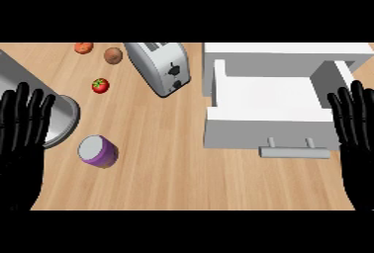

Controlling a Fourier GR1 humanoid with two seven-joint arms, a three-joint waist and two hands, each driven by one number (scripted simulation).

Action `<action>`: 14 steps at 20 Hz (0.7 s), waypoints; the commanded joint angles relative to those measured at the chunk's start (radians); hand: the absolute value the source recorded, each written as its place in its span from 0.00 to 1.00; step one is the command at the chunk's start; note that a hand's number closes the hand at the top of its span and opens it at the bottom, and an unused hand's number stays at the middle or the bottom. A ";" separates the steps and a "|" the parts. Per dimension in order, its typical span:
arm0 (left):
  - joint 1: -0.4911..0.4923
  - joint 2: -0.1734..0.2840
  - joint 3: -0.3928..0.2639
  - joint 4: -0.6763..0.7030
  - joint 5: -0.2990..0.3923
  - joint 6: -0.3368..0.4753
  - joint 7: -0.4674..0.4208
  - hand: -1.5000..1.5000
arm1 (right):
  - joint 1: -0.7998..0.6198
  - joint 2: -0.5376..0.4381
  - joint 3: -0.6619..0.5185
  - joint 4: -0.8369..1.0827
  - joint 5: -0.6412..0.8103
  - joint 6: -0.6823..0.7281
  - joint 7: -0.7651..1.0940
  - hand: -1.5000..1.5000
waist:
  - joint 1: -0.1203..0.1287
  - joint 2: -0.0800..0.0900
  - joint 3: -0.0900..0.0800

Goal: Pick up the can, place it into the drawer and close the drawer

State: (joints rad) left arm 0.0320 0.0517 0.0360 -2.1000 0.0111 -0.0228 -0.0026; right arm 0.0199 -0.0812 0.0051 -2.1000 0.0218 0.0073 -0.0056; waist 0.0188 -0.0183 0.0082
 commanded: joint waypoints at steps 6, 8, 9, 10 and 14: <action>-0.061 0.185 -0.155 0.053 0.416 -0.533 -0.059 0.00 | -0.010 0.010 0.045 0.012 -0.034 0.037 0.007 0.00 | -0.069 0.025 -0.016; 0.023 0.342 -0.117 0.135 0.379 -0.627 0.025 0.00 | 0.063 0.033 -0.045 0.074 -0.013 -0.060 0.108 0.00 | -0.063 0.038 -0.013; 0.011 0.386 -0.079 0.171 0.433 -0.678 0.018 0.00 | 0.069 0.032 -0.044 0.073 0.002 -0.069 0.124 0.00 | -0.059 0.036 -0.014; 0.013 0.433 -0.057 0.187 0.475 -0.741 0.006 0.00 | 0.081 0.032 -0.067 0.072 -0.018 -0.072 0.128 0.00 | -0.052 0.030 -0.012; -0.035 0.623 0.101 0.393 0.670 -0.954 -0.046 0.00 | 0.103 -0.002 -0.100 0.032 -0.044 -0.051 0.168 0.00 | -0.055 0.027 -0.011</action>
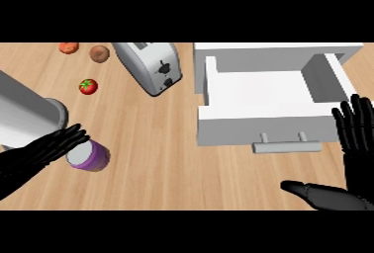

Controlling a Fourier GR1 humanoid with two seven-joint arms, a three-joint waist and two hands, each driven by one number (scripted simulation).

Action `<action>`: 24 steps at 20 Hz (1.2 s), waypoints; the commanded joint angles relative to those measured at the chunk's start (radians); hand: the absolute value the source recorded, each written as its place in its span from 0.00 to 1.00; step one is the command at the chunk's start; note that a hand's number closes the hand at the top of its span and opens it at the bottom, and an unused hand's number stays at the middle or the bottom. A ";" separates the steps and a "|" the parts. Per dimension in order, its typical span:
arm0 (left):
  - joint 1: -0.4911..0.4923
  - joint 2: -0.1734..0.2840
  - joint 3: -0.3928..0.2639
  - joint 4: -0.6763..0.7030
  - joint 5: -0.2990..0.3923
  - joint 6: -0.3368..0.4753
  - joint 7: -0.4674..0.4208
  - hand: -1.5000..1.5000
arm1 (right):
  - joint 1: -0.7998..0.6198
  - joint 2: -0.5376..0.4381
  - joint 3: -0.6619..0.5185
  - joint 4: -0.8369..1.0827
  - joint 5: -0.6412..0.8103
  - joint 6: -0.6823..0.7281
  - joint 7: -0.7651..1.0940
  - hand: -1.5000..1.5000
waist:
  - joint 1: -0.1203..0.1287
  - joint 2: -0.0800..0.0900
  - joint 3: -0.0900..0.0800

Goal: Pick up the can, place it into the drawer and close the drawer

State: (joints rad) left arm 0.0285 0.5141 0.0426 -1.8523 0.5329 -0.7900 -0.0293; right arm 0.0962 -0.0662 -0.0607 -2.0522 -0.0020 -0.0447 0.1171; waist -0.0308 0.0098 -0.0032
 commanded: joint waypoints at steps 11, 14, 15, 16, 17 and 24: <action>-0.139 0.359 0.195 0.502 0.289 -0.526 -0.061 0.00 | 0.182 -0.079 -0.190 -0.054 -0.190 0.127 -0.027 0.00 | 0.011 -0.009 0.003; -0.179 0.367 0.168 0.623 0.332 -0.518 -0.013 0.00 | 0.229 -0.078 -0.225 0.012 -0.242 0.198 -0.112 0.00 | 0.005 -0.007 0.003; -0.207 0.412 0.124 0.614 0.413 -0.484 0.027 0.00 | 0.172 -0.103 -0.251 0.009 -0.244 0.170 -0.057 0.00 | 0.012 -0.008 0.004; -0.232 0.402 0.125 0.709 0.403 -0.523 0.021 0.00 | 0.198 -0.120 -0.268 -0.002 -0.273 0.203 -0.067 0.00 | -0.003 -0.005 0.003; -0.251 0.411 0.090 0.714 0.431 -0.499 0.051 0.00 | 0.240 -0.089 -0.258 0.014 -0.265 0.218 -0.117 0.00 | -0.004 -0.006 0.003; -0.243 0.436 -0.037 0.756 0.604 -0.508 0.157 0.00 | 0.286 -0.083 -0.291 -0.063 -0.294 0.234 -0.084 0.00 | 0.011 -0.010 0.003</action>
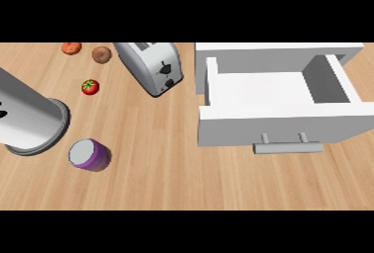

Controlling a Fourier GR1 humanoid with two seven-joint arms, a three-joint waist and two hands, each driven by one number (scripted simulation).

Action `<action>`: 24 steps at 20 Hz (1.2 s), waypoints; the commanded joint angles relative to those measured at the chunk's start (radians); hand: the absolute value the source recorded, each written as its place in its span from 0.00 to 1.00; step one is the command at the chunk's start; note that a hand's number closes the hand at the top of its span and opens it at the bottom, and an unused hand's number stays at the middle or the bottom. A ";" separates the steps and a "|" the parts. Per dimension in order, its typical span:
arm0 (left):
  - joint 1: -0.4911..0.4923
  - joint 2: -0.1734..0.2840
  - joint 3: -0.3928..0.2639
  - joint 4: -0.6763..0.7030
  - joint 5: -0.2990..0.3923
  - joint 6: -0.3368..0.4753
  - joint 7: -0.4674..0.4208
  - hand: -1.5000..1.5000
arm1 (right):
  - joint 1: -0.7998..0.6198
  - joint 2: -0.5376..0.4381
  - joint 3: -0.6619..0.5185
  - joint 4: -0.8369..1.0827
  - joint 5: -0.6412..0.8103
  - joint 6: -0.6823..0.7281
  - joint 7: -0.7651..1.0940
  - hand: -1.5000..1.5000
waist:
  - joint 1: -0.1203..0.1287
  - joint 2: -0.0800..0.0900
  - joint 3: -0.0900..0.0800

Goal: Pick up the can, place it into the drawer and close the drawer

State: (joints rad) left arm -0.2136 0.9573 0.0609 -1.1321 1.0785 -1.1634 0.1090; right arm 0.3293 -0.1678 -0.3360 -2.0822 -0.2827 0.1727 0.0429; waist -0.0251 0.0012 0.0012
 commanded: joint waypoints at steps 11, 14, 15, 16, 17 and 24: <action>-0.080 -0.044 -0.176 -0.009 0.173 0.017 0.168 0.00 | 0.098 -0.012 -0.133 -0.064 -0.139 0.110 0.030 0.00 | 0.014 -0.003 -0.001; -0.046 -0.145 -0.116 -0.020 0.019 0.012 0.152 0.00 | 0.111 -0.009 -0.173 0.018 -0.129 0.171 -0.054 0.00 | 0.017 -0.002 -0.001; -0.089 -0.123 -0.118 0.012 0.055 0.003 0.178 0.00 | 0.114 0.025 -0.134 -0.088 -0.111 0.127 0.026 0.00 | 0.015 -0.002 -0.001; -0.050 -0.168 -0.094 0.002 -0.004 0.014 0.157 0.00 | 0.134 0.016 -0.179 -0.038 -0.131 0.172 -0.030 0.00 | 0.016 -0.002 -0.001; -0.094 -0.189 -0.120 -0.055 -0.005 0.089 0.174 0.00 | 0.086 0.045 -0.101 -0.126 -0.080 0.079 0.077 0.00 | 0.019 -0.002 -0.001; -0.046 -0.328 0.003 -0.024 -0.293 0.002 0.108 0.00 | 0.092 0.040 -0.184 0.003 -0.084 0.207 -0.031 0.00 | 0.020 -0.001 -0.001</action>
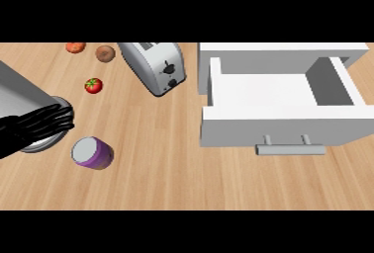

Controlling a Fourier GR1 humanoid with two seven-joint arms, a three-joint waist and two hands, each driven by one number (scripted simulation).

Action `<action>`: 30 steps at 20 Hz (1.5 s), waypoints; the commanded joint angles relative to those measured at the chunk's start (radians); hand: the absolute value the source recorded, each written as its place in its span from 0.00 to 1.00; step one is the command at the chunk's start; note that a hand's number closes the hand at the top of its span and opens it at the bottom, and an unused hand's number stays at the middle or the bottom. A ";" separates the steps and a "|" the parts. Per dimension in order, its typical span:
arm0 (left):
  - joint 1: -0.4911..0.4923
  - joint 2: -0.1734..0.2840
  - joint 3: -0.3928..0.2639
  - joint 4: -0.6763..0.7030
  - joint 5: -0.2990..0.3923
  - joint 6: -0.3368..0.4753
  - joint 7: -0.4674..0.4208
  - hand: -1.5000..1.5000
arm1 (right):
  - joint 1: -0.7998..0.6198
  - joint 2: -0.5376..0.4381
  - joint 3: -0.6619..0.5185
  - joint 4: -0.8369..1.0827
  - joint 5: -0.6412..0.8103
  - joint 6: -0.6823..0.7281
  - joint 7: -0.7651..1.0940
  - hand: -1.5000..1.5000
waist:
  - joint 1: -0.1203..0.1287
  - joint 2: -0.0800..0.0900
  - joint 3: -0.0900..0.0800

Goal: Pick up the can, place it into the drawer and close the drawer

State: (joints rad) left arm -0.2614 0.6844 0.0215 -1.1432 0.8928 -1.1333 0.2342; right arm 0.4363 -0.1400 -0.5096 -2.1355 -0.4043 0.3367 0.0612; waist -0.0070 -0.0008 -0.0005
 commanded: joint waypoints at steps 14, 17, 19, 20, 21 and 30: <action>-0.096 -0.218 0.227 0.271 -0.700 -0.057 -0.374 0.00 | 0.051 0.029 -0.130 0.021 -0.065 0.160 -0.043 0.00 | -0.018 0.005 -0.002; -0.141 -0.282 0.185 0.304 -0.799 0.029 -0.437 0.00 | -0.017 -0.004 -0.127 -0.004 -0.097 0.083 0.057 0.00 | -0.020 0.008 -0.003; -0.109 -0.204 0.217 0.376 -0.841 -0.021 -0.545 0.00 | 0.000 0.022 -0.121 0.019 -0.065 0.111 0.013 0.00 | -0.025 0.011 -0.004; -0.113 -0.228 0.188 0.368 -0.893 0.017 -0.580 0.00 | 0.005 0.009 -0.133 0.005 -0.099 0.121 0.029 0.00 | -0.024 0.009 -0.003; -0.090 -0.217 0.184 0.382 -0.899 0.006 -0.605 0.00 | 0.020 0.045 -0.122 -0.012 -0.048 0.127 0.000 0.00 | -0.019 0.008 -0.003; -0.114 -0.204 0.086 0.525 -1.006 0.052 -0.769 0.00 | -0.009 0.053 -0.093 -0.038 -0.041 0.120 0.041 0.00 | -0.020 0.011 -0.004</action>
State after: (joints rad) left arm -0.3737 0.4627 0.1382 -0.6853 -0.0746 -0.9515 -0.3595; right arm 0.4451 -0.1060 -0.6238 -2.1708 -0.4818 0.4567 0.1092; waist -0.0330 0.0099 -0.0046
